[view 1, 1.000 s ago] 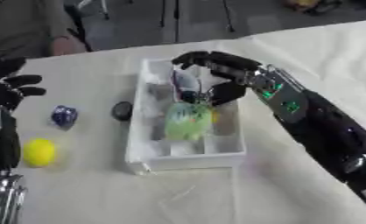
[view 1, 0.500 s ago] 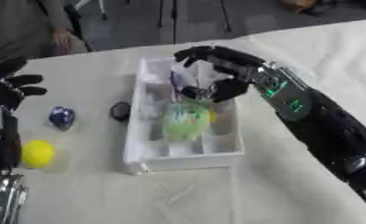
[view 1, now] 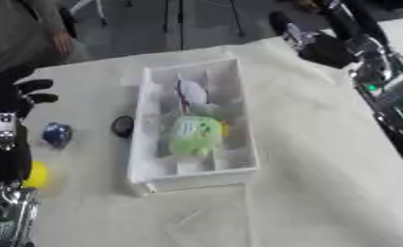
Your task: Pick up objects on the table and place them in the box.
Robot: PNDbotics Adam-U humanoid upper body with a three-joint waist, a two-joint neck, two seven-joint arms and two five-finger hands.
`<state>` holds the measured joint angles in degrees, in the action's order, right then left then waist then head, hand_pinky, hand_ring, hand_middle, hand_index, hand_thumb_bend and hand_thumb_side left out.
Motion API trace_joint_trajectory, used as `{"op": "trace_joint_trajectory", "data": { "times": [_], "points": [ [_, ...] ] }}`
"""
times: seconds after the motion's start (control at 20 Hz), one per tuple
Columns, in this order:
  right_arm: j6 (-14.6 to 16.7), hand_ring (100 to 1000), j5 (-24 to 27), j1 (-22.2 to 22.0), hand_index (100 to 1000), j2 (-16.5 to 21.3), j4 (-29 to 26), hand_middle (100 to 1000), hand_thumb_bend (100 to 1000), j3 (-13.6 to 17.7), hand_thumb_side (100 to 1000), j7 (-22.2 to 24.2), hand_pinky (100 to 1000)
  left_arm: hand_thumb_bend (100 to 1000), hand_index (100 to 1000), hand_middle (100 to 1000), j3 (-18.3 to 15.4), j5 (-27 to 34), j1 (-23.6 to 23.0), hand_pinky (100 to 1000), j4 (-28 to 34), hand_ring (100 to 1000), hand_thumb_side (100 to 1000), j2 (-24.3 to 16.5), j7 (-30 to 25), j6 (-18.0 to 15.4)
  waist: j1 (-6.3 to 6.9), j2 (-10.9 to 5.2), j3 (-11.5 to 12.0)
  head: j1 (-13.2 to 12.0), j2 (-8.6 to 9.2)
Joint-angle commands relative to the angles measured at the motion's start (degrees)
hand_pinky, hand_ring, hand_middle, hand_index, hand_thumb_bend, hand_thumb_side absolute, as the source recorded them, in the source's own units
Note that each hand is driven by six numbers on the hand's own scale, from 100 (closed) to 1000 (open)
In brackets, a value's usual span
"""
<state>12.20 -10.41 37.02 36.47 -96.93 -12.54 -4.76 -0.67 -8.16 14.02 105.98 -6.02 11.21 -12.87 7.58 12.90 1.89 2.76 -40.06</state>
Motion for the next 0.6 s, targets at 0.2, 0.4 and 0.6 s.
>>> {"op": "trace_joint_trajectory", "data": {
  "times": [0.2,0.4,0.6],
  "points": [
    [-2.93,729,5.42,-9.49,913,6.08,-12.90,766,356,8.47,723,-2.84,780,601,766,773,-3.13,-2.74,0.20,613,0.82,700,851,-2.16,3.65,0.63,-1.46,-2.25,-2.04,-2.23,0.27],
    [-3.94,722,6.75,-14.63,902,6.26,-15.66,760,359,11.01,725,-4.10,775,601,766,777,-3.65,-3.78,0.39,614,0.73,705,850,-2.34,4.68,0.95,-1.45,-1.98,-2.72,-2.47,0.27],
    [-3.82,691,7.72,-20.43,877,4.71,-17.33,728,259,13.39,790,-5.65,754,599,766,784,-4.19,-4.05,0.34,613,0.80,710,847,-2.71,5.48,1.01,-1.25,-1.59,-3.32,-2.87,0.49]
  ]
}}
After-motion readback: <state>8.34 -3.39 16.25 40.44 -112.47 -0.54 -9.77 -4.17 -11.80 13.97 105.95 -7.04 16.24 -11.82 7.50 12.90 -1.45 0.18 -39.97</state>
